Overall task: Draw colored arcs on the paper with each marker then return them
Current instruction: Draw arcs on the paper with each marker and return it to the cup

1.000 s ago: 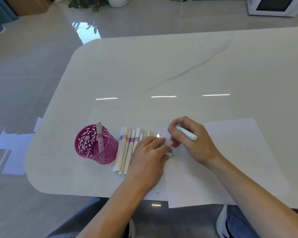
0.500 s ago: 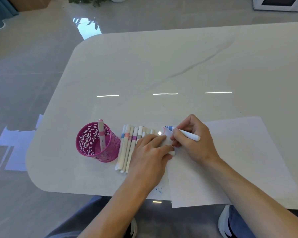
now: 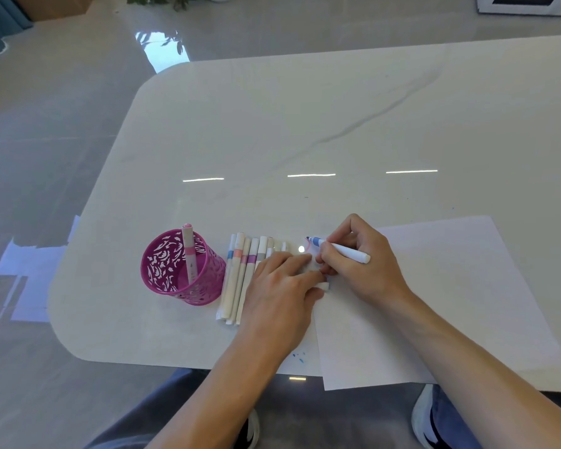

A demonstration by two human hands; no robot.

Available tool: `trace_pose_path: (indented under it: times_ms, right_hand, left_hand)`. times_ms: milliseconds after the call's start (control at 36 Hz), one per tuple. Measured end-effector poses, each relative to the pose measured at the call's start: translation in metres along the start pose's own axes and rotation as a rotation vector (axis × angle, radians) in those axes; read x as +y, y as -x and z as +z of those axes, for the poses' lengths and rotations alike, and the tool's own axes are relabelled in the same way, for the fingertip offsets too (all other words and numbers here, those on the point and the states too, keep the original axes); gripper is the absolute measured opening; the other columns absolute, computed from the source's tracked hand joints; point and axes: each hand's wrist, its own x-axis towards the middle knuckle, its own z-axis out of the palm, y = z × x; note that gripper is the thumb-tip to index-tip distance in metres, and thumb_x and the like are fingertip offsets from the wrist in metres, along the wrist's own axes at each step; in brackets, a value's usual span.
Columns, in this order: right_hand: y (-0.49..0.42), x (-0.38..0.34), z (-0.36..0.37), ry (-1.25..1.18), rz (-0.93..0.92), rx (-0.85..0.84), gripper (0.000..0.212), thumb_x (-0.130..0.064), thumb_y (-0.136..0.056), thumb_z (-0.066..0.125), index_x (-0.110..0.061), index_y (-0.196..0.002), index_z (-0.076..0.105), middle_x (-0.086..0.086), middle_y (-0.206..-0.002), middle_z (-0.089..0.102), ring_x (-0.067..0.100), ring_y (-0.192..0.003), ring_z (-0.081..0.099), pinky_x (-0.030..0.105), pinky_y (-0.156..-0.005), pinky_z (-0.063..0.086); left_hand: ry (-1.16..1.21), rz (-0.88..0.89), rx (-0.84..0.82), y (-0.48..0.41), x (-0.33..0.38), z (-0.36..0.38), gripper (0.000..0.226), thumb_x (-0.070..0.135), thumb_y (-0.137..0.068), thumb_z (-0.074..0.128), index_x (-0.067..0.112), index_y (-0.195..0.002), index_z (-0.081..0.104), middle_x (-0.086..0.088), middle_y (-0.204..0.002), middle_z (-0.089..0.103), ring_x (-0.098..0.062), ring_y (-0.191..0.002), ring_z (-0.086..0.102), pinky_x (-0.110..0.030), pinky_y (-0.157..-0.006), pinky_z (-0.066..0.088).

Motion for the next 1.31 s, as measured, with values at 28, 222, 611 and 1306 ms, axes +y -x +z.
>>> trace_pose_path:
  times_ms: [28,222,611,1306]
  right_hand:
    - [-0.0002,0.0003,0.0001,0.000,-0.003,0.004,0.014,-0.023,-0.088,0.071,-0.019,-0.085,0.058,0.002,-0.076,0.079,0.020,-0.067,0.078,0.048,-0.068,0.064]
    - [-0.0011,0.0028,-0.0001,-0.008,-0.006,0.027,0.016,-0.015,-0.087,0.071,-0.023,-0.082,0.058,0.001,-0.074,0.078,0.021,-0.065,0.078,0.036,-0.061,0.065]
    - [-0.0004,-0.0070,0.0043,0.091,-0.082,0.028,0.023,-0.050,-0.078,0.064,-0.031,-0.078,0.051,-0.006,-0.063,0.071,0.011,-0.057,0.067,0.023,-0.052,0.049]
    - [0.0007,-0.0055,0.0036,0.092,-0.043,0.061,0.019,-0.042,-0.071,0.062,-0.027,-0.078,0.052,0.005,-0.065,0.070,0.025,-0.058,0.067,0.046,-0.057,0.055]
  left_hand:
    - [-0.001,-0.001,-0.001,0.0000,0.0004,-0.0002,0.018,0.023,-0.081,0.080,0.027,-0.098,0.079,0.004,-0.114,0.071,-0.022,-0.104,0.060,-0.035,-0.087,0.050]
    - [-0.011,-0.008,-0.001,-0.0002,0.0018,-0.0010,0.018,0.023,-0.080,0.081,0.028,-0.098,0.079,0.003,-0.115,0.071,-0.022,-0.104,0.061,-0.036,-0.087,0.051]
    - [-0.020,0.041,-0.011,0.0005,-0.0003,0.0005,0.017,0.023,-0.087,0.072,0.028,-0.103,0.075,0.009,-0.115,0.067,-0.016,-0.104,0.055,-0.027,-0.088,0.043]
    - [-0.034,-0.002,-0.014,0.0010,0.0020,0.0010,0.013,0.025,-0.084,0.076,0.028,-0.097,0.077,0.006,-0.115,0.068,-0.017,-0.106,0.057,-0.028,-0.089,0.045]
